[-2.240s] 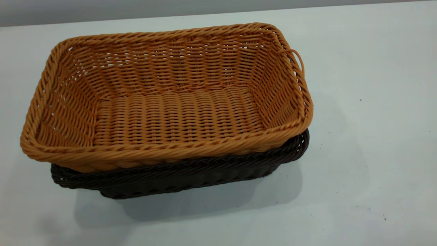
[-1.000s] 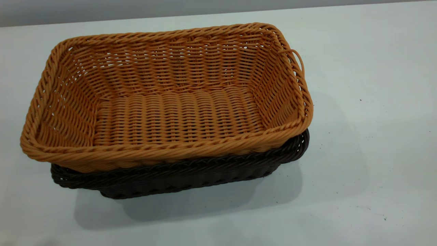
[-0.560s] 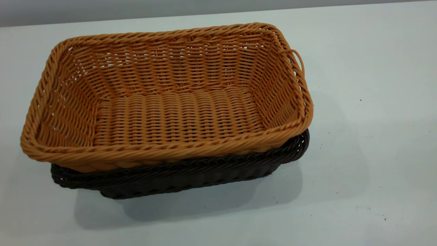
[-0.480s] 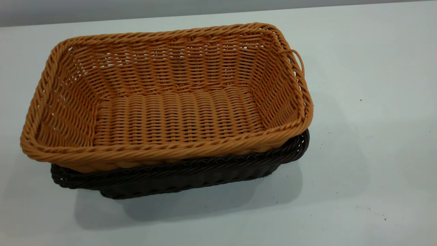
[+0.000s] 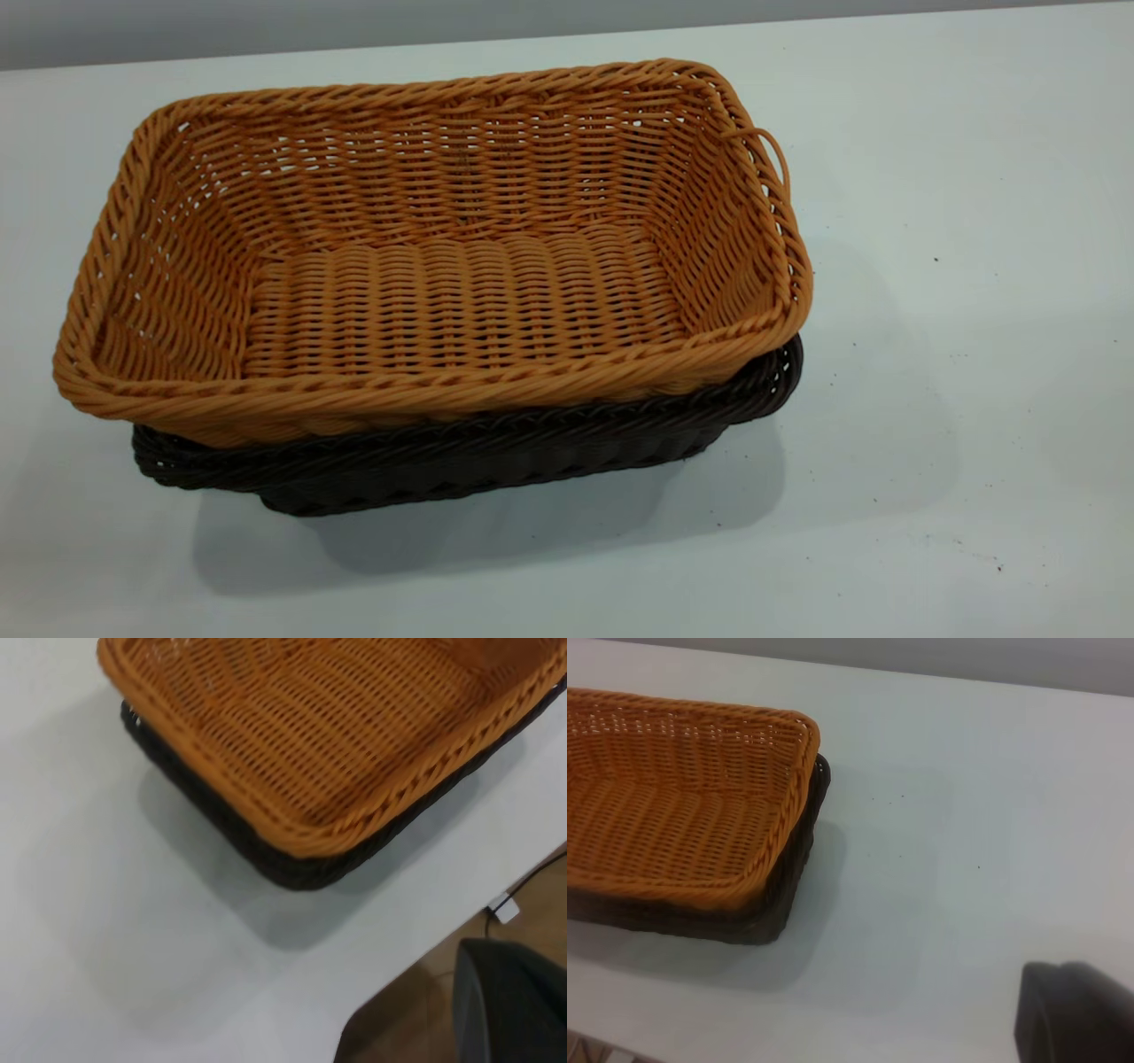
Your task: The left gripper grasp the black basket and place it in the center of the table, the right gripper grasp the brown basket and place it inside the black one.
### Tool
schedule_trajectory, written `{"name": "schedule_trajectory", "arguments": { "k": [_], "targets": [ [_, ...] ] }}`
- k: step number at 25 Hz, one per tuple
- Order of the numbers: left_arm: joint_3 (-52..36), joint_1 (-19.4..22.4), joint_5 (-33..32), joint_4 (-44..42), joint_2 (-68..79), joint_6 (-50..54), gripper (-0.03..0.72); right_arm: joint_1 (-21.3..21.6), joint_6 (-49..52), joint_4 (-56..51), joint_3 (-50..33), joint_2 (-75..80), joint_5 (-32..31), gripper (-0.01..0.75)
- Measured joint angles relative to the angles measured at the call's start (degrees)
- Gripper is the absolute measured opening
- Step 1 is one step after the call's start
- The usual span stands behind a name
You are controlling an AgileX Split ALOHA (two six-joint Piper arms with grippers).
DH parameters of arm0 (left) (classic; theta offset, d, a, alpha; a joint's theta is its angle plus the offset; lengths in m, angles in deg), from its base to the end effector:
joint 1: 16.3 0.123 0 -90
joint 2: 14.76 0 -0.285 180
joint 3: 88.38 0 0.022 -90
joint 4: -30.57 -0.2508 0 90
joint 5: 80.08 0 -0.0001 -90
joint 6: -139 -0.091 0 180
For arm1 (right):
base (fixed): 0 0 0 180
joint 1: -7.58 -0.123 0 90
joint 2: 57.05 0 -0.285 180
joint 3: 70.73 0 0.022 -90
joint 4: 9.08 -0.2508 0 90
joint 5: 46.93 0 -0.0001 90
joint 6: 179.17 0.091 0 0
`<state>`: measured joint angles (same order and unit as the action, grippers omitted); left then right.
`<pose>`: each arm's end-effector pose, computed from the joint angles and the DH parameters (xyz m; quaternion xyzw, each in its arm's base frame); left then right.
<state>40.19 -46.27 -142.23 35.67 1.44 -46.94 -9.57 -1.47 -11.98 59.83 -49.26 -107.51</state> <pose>0.0134 -0.0160 0.2603 0.2768 0.8612 -0.1317 0.4054 -0.0041 0.0029 0.2734 -0.1453 0.8436 0.0918 0.5087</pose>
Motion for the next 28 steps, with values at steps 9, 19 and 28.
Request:
{"name": "schedule_trajectory", "arguments": {
  "k": [9,19,28],
  "targets": [
    [0.0,0.0,0.4,-0.1,-0.2,0.3,-0.001,0.0,0.0,0.0,0.0,0.0,0.0,0.000],
    [0.0,0.0,0.4,0.1,-0.2,0.2,-0.001,0.0,0.1,0.1,0.0,0.0,0.0,0.000],
    [0.0,0.0,0.4,0.1,-0.2,0.1,-0.001,11.5,0.1,-0.1,0.0,0.2,0.0,0.000]
  ]
}}
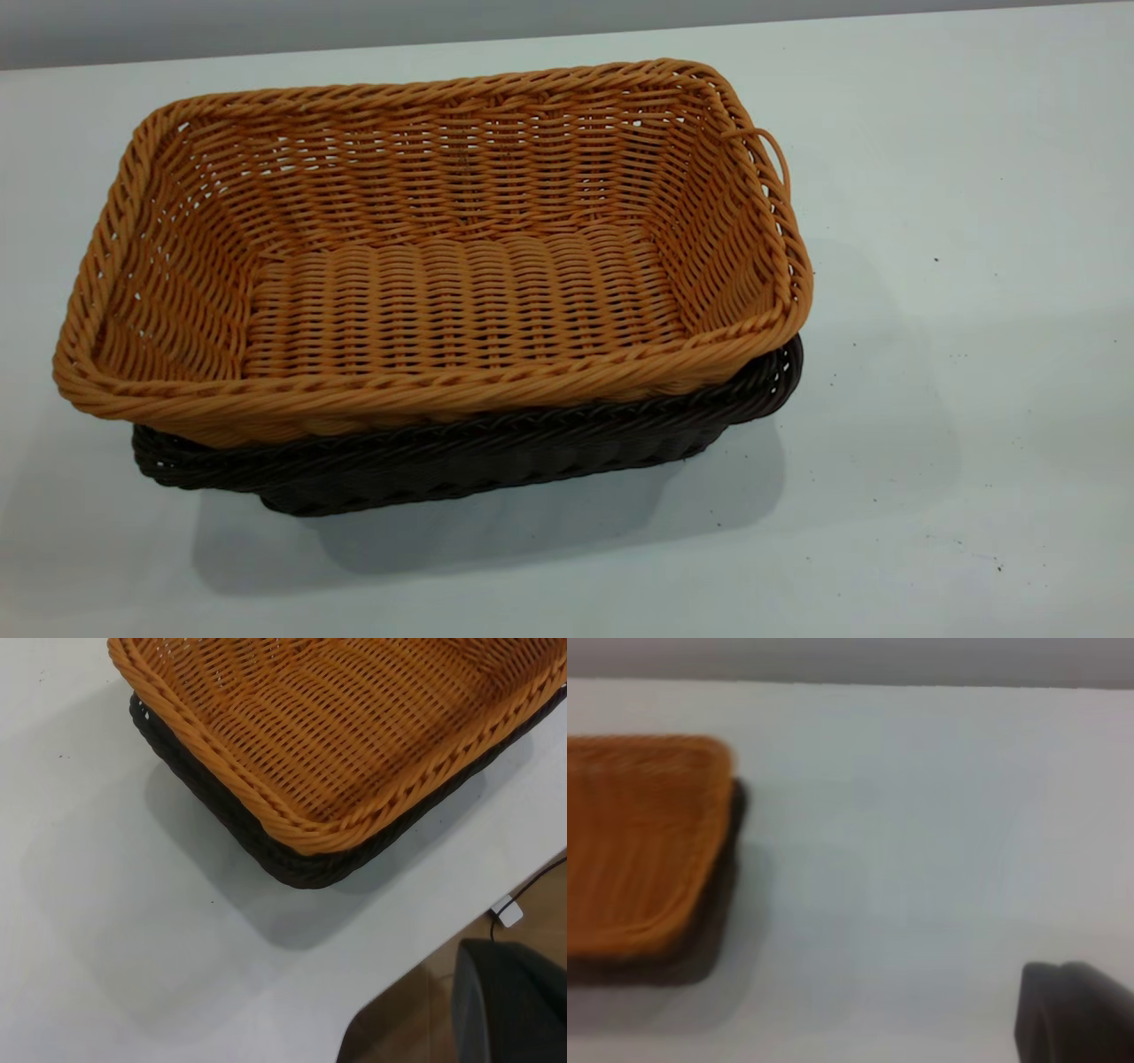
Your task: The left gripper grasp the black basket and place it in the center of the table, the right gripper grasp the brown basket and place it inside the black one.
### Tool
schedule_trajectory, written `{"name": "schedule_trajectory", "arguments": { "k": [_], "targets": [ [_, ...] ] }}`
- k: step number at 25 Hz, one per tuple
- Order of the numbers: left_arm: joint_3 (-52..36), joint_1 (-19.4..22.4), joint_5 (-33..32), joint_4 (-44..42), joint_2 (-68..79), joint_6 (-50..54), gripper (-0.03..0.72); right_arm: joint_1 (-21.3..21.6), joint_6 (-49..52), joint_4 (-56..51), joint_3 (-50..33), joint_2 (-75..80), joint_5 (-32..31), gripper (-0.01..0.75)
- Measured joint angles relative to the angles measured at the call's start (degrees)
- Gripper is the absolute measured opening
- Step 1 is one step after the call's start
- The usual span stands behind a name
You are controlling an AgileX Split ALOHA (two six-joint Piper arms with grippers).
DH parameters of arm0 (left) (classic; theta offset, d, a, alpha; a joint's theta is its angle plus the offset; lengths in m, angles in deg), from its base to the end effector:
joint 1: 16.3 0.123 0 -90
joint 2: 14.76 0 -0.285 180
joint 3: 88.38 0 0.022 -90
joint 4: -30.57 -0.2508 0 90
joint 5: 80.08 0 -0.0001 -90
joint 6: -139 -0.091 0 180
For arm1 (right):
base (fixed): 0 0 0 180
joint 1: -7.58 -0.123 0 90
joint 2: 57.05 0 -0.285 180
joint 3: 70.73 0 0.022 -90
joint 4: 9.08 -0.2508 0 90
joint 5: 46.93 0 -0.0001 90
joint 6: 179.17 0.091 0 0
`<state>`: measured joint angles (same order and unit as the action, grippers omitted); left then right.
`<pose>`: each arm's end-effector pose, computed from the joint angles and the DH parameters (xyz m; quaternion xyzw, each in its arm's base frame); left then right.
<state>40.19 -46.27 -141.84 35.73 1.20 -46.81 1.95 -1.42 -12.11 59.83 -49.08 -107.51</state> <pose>0.0132 -0.0160 0.2609 0.2751 0.8593 -0.1337 0.4100 -0.0029 0.0039 0.2734 -0.0596 0.8547 0.0416 0.5139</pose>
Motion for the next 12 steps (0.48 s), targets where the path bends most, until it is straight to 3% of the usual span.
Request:
{"name": "schedule_trajectory", "arguments": {
  "k": [7,12],
  "targets": [
    [0.0,0.3,0.0,0.0,0.0,0.0,-0.001,14.3,0.0,-0.1,0.0,5.2,0.1,0.000],
    [0.0,5.6,0.0,0.1,0.1,-0.1,-0.001,16.5,0.0,-0.1,0.0,1.9,0.1,0.000]
  ]
}}
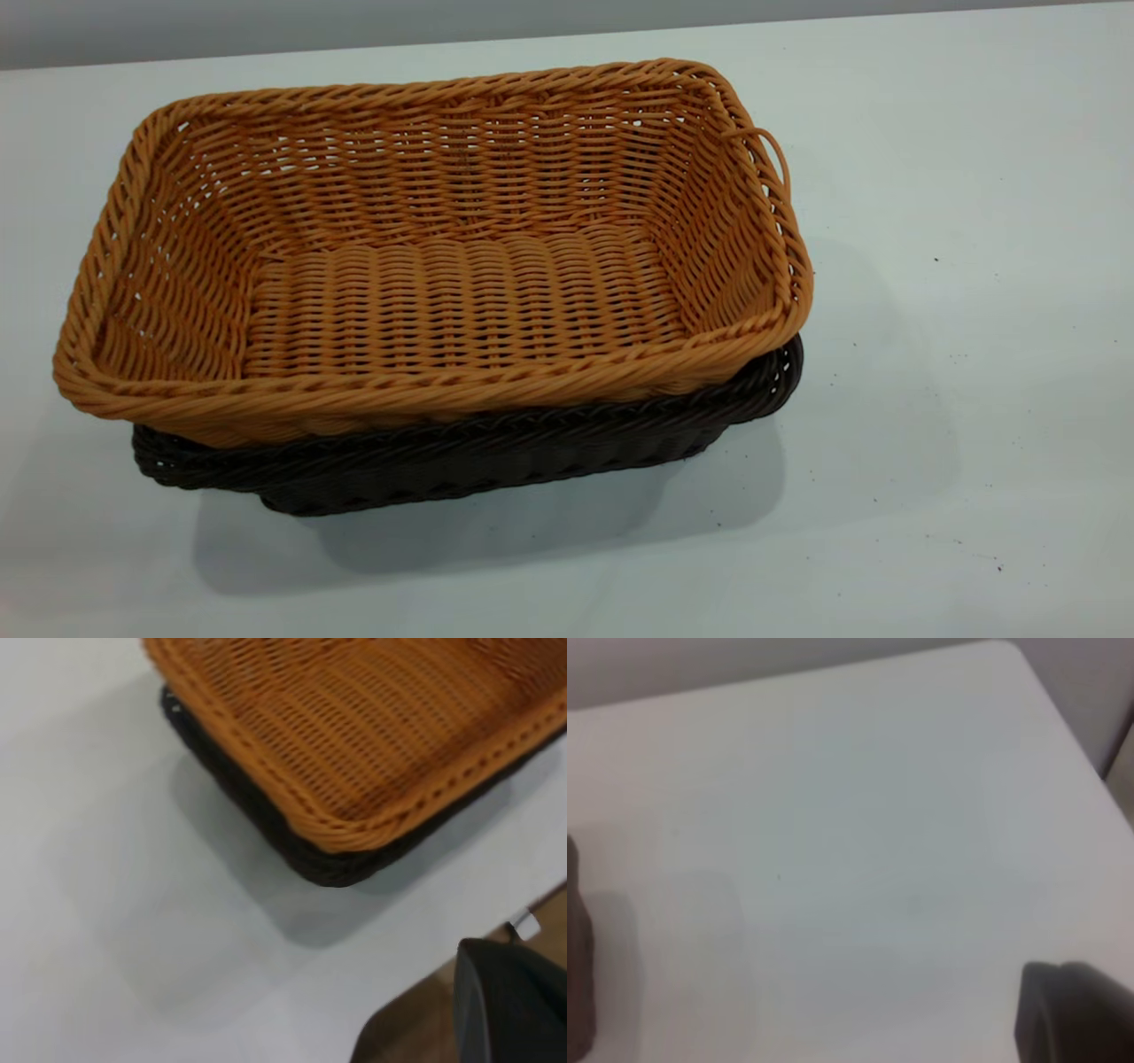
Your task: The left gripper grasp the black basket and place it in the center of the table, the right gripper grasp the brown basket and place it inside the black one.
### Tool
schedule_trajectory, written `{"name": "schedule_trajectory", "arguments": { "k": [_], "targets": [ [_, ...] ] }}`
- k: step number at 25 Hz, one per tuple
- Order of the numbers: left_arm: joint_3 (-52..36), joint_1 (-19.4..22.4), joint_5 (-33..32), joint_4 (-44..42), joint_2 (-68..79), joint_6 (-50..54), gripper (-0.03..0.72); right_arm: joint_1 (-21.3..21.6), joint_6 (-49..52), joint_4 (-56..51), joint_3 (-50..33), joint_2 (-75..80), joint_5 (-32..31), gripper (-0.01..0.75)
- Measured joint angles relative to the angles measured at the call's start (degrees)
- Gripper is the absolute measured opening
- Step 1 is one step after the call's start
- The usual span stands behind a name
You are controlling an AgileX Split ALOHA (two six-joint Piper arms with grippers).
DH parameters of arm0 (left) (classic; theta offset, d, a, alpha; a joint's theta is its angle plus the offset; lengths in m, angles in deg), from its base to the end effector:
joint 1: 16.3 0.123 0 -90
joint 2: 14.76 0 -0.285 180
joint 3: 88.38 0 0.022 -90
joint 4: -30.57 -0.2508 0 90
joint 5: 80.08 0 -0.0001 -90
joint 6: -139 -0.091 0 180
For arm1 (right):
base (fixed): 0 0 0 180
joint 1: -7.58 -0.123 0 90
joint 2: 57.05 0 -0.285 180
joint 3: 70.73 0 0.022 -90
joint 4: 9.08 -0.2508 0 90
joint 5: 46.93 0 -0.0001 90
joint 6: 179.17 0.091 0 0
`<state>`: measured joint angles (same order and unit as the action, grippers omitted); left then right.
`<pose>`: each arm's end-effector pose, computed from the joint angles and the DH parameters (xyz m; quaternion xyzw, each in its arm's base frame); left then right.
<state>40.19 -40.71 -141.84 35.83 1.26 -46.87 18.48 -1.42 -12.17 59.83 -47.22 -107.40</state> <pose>0.0148 -0.0148 0.2609 0.2335 0.8717 -0.1142 0.4154 0.0032 0.0037 0.2736 0.0649 0.8621 -0.0307 0.5016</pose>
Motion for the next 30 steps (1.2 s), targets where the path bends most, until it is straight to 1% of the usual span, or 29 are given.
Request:
{"name": "schedule_trajectory", "arguments": {
  "k": [7,11,20,30],
  "targets": [
    [0.0,12.2,0.0,0.0,0.0,-0.2,-0.001,0.0,0.0,0.0,0.1,-2.1,-0.1,0.000],
    [0.0,16.9,0.0,0.0,0.0,-0.2,-0.001,-0.1,0.0,0.0,0.1,-2.0,-0.1,0.000],
    [0.0,21.5,0.0,0.4,-0.6,-0.1,-0.001,-0.1,0.0,0.0,0.1,-2.0,-0.1,0.000],
    [0.0,21.5,-0.1,0.3,-6.8,-0.1,-0.001,-0.1,0.0,0.0,0.1,-2.0,-0.1,0.000]
  ]
}}
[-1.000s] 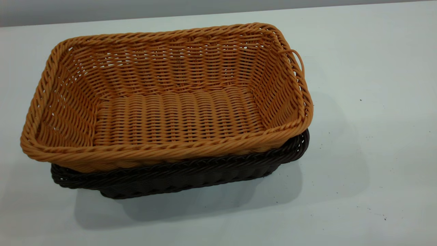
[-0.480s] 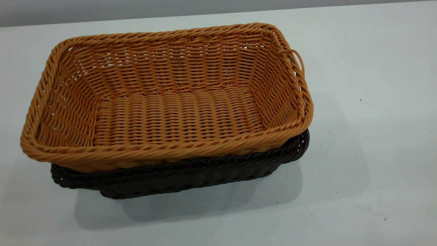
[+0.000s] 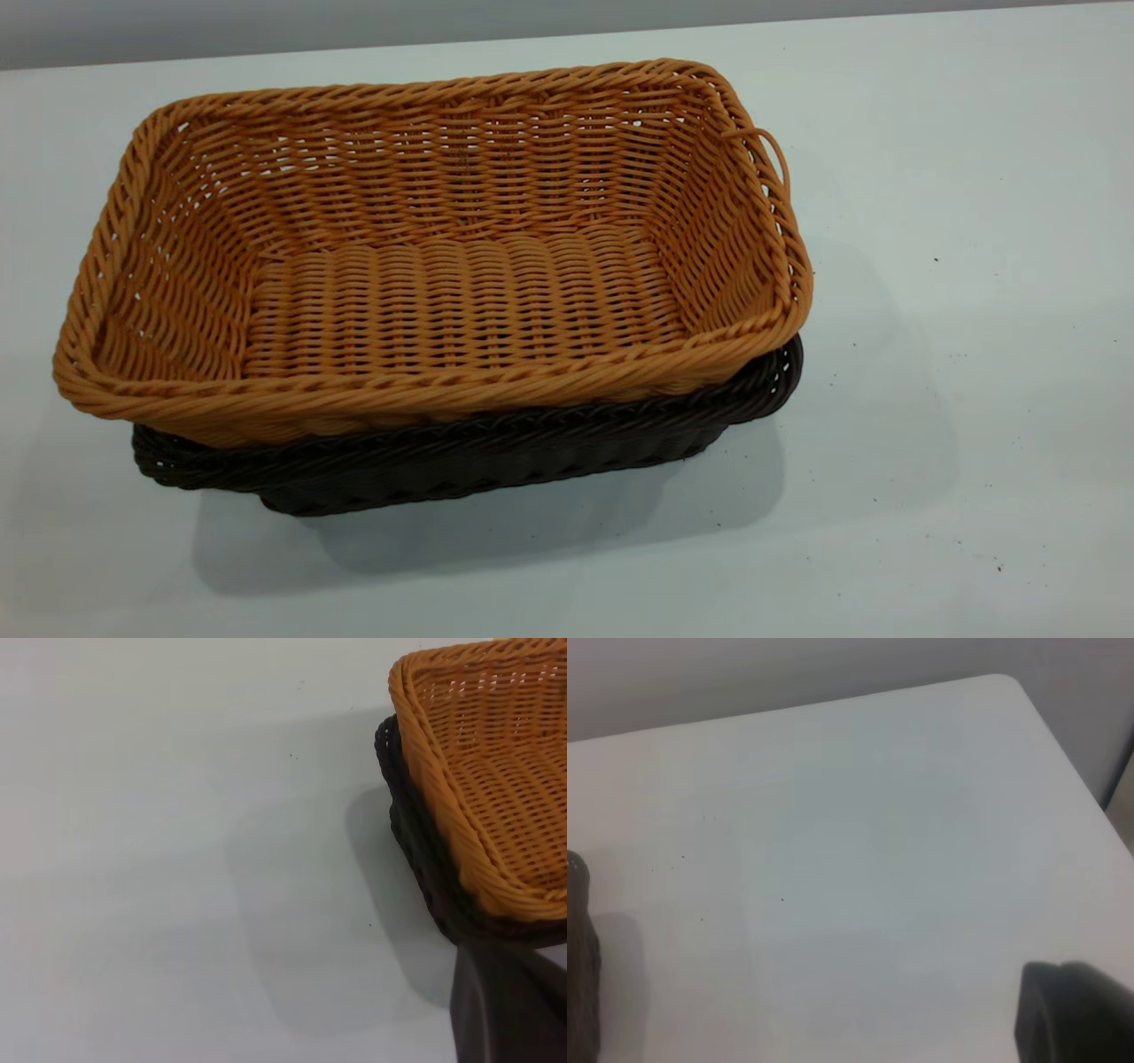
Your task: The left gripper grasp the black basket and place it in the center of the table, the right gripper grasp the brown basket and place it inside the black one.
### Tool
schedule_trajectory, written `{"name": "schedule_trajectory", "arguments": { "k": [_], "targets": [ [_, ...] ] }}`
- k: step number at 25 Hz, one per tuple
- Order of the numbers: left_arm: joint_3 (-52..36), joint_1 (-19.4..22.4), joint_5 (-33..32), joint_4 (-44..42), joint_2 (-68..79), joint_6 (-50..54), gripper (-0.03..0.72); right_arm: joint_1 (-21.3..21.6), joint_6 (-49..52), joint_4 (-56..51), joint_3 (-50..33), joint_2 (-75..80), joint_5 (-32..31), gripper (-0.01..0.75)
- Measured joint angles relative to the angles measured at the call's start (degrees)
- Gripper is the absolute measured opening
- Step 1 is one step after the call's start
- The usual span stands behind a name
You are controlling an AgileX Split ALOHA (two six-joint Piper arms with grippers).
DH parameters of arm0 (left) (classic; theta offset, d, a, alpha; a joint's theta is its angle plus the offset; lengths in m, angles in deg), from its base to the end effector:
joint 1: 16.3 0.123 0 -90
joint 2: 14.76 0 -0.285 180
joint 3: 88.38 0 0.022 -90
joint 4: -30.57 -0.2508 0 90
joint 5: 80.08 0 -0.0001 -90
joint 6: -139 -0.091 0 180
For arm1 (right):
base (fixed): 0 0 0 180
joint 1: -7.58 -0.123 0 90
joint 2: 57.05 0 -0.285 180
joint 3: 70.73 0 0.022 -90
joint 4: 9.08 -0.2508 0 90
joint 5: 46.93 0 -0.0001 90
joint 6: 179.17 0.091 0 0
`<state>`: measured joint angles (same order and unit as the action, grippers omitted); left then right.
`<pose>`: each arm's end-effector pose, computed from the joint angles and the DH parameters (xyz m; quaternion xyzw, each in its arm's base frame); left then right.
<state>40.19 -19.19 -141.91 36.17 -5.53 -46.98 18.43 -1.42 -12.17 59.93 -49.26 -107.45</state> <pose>0.0027 -0.0080 0.2621 0.0682 0.8730 -0.0359 0.4816 -0.0023 0.0048 0.2740 0.0633 0.8529 -0.0323 0.5172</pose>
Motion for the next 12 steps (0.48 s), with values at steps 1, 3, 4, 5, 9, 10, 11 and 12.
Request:
{"name": "schedule_trajectory", "arguments": {
  "k": [1,3,4,5,9,10,11,12],
  "targets": [
    [0.0,0.0,0.0,0.0,-0.9,0.0,-0.001,0.0,0.0,0.0,0.0,0.0,0.0,0.000],
    [0.2,-0.1,-0.2,0.0,-1.6,0.0,-0.001,0.0,0.0,0.0,0.0,0.0,0.0,0.000],
    [0.3,-0.1,-0.3,0.0,-1.6,0.0,-0.001,0.0,0.0,0.0,0.0,0.0,0.0,0.000],
    [0.3,-0.1,-0.4,0.1,-1.5,0.0,-0.001,0.0,0.0,0.0,0.0,0.0,0.0,0.000],
    [0.3,-0.1,-0.4,0.0,-1.5,0.0,-0.001,0.0,-0.1,0.0,0.0,0.0,0.0,0.000],
    [0.3,-0.1,-0.4,0.0,-1.5,0.0,-0.001,0.0,-0.1,0.0,0.0,0.0,0.0,0.000],
    [0.3,-0.2,-0.4,0.0,-1.5,0.0,-0.001,0.0,-0.1,0.0,0.0,0.0,0.0,0.000],
    [0.3,-0.2,-0.4,0.0,-1.5,0.0,-0.001,0.0,-0.1,0.0,0.0,0.0,0.0,0.000]
  ]
}}
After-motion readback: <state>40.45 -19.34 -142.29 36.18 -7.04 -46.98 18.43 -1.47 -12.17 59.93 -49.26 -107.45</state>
